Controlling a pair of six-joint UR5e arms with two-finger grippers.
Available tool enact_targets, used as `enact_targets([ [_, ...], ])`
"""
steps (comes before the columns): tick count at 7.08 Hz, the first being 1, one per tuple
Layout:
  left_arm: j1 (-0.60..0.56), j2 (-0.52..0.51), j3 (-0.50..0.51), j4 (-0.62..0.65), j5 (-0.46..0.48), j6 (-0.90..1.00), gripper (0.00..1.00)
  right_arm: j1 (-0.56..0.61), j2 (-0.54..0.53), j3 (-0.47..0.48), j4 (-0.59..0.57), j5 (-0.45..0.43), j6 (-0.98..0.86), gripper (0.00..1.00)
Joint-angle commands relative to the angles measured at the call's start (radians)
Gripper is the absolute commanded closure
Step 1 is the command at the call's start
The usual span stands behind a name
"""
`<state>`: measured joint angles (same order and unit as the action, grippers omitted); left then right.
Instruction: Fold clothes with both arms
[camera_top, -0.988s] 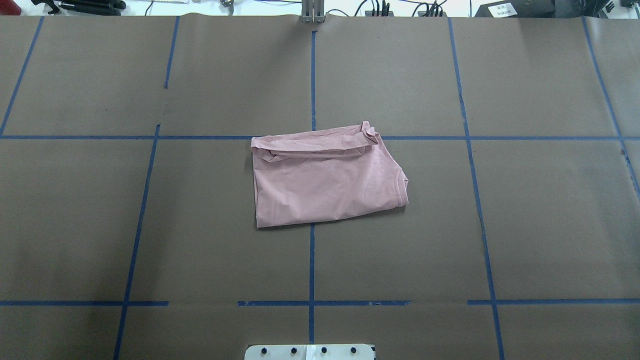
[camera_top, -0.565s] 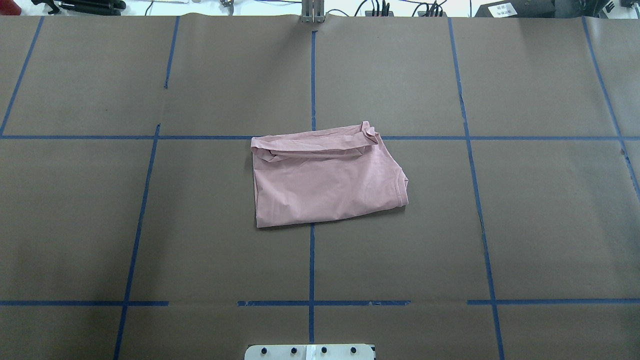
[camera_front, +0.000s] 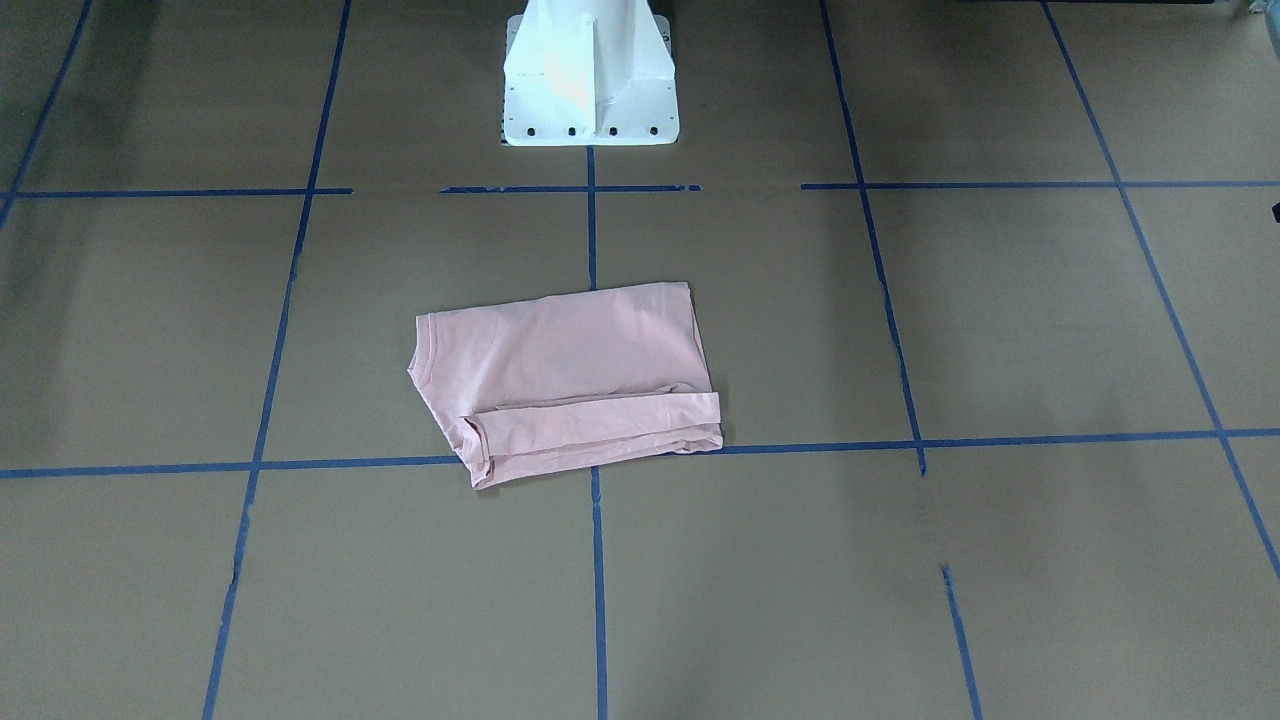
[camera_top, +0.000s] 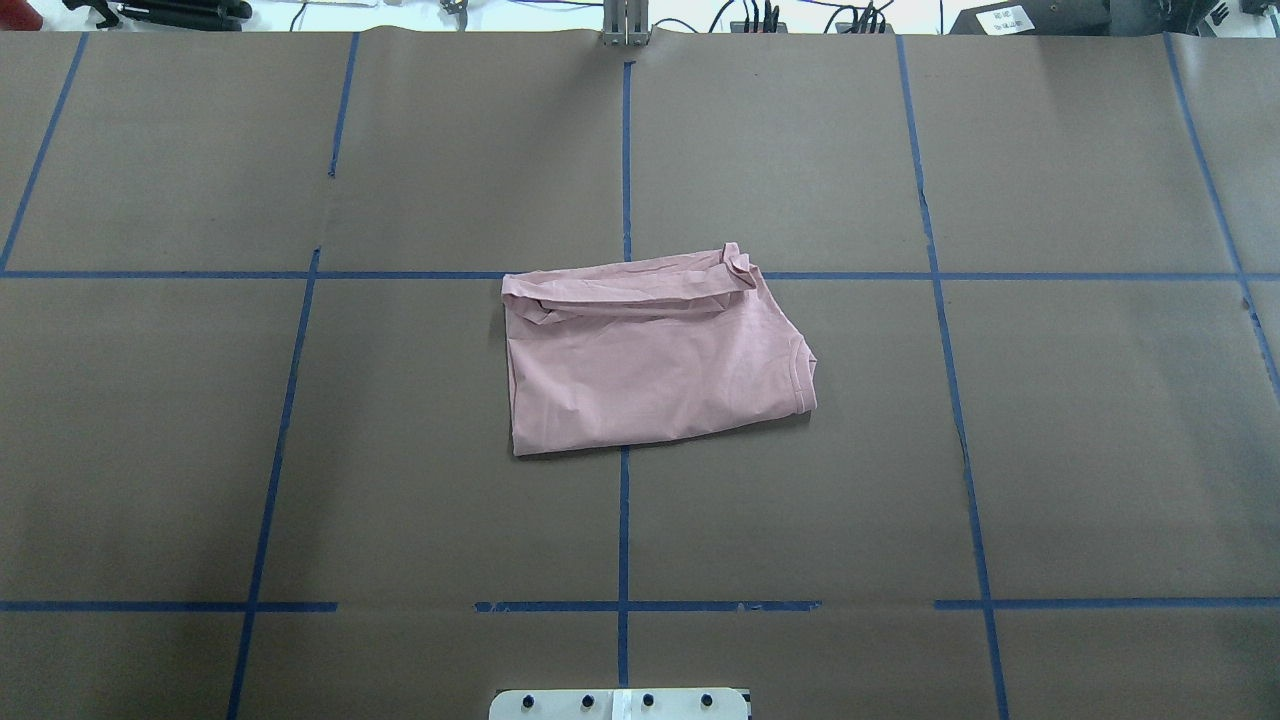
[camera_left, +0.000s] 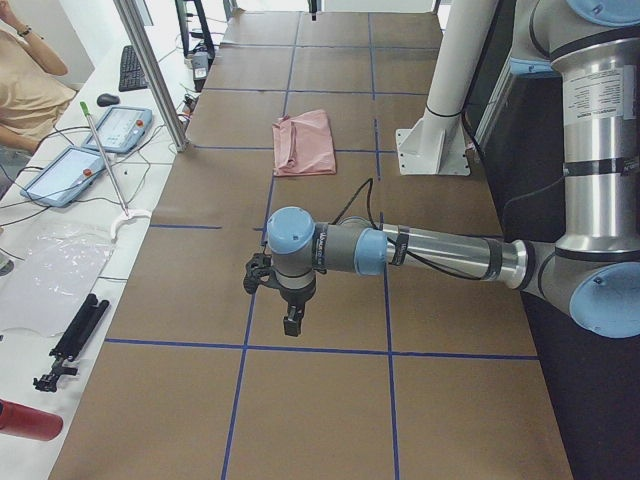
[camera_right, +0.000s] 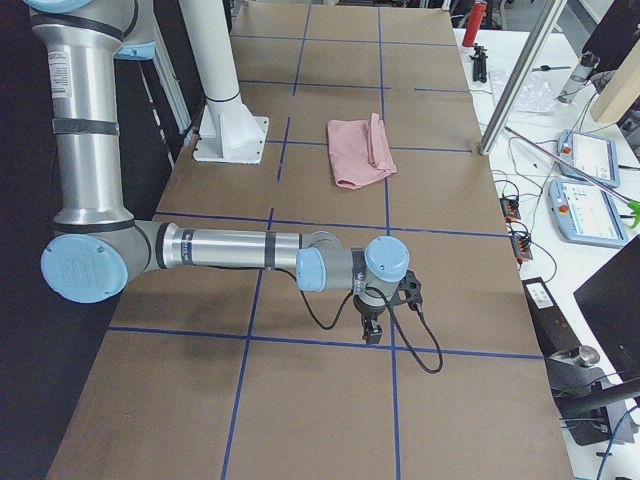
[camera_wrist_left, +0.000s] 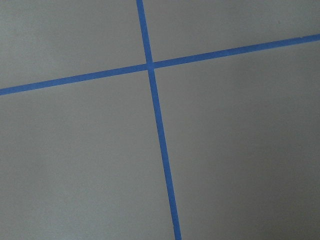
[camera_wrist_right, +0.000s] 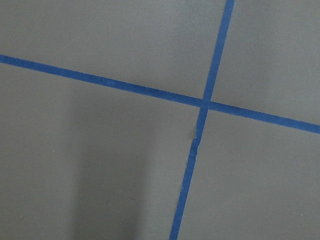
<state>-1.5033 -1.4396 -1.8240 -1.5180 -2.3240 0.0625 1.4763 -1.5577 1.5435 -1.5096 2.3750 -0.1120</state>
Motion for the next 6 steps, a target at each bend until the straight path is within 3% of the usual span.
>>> enact_targets([
  [1,0.000,-0.001,-0.006,0.001,0.000,0.000,0.00,-0.001,-0.001,0.001,-0.001,0.001,0.000,0.00],
  [6,0.000,-0.001,-0.003,-0.001,0.000,0.000,0.00,-0.002,-0.001,0.003,0.003,0.012,0.000,0.00],
])
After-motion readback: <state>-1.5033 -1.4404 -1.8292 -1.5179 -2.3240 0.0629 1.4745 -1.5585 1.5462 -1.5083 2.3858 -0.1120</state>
